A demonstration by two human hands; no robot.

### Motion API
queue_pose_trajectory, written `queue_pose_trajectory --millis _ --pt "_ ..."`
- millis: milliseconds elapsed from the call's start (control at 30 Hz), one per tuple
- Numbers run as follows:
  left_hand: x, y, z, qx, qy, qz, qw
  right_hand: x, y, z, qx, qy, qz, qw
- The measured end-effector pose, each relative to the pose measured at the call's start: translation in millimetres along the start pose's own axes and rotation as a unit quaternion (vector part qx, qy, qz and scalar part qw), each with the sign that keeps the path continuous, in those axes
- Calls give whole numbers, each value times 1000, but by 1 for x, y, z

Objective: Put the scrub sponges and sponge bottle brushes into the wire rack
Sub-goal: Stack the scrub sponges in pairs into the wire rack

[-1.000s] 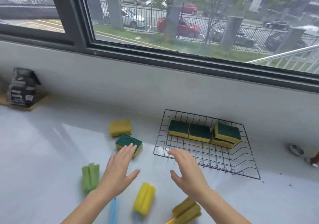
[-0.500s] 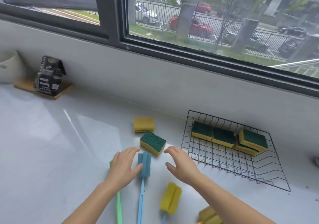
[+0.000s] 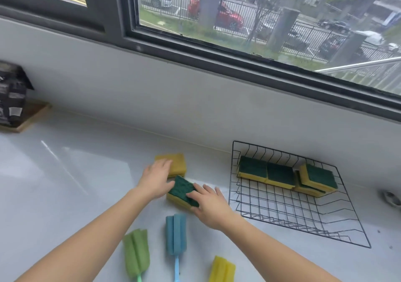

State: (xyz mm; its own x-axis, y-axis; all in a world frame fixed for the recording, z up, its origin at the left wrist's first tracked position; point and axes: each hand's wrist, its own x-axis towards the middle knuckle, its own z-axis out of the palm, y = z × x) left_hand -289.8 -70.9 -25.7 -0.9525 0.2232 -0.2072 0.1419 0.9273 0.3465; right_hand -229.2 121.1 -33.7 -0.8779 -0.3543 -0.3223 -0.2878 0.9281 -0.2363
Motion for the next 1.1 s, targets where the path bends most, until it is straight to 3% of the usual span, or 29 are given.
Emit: queue_pose_trajectory --millis 100,300,467,533,600,667,833,967,1100 --pt "20 -11 8 39 -20 -2 999 2 3 5 -1 12 -7 1000" --pt "46 -24 14 62 48 -4 997 12 2 1 -9 17 -23 1000" --pt "59 -32 11 -7 105 -49 993 16 0 1 5 25 -16 1000" --pt "59 -34 5 -100 59 -84 990 18 0 2 8 28 -15 999" --pt "54 -37 2 -193 -37 -106 975 19 0 2 9 34 -14 999" --pt "43 -41 3 -205 -91 -110 968 19 1 5 13 51 -19 998" --pt "13 -54 11 -75 8 -109 991 13 0 15 45 76 -19 996" --pt "-3 -47 10 -101 90 -104 985 13 1 12 45 69 -18 996" --pt "-14 -29 15 -72 57 -79 993 11 2 7 24 52 -34 998"
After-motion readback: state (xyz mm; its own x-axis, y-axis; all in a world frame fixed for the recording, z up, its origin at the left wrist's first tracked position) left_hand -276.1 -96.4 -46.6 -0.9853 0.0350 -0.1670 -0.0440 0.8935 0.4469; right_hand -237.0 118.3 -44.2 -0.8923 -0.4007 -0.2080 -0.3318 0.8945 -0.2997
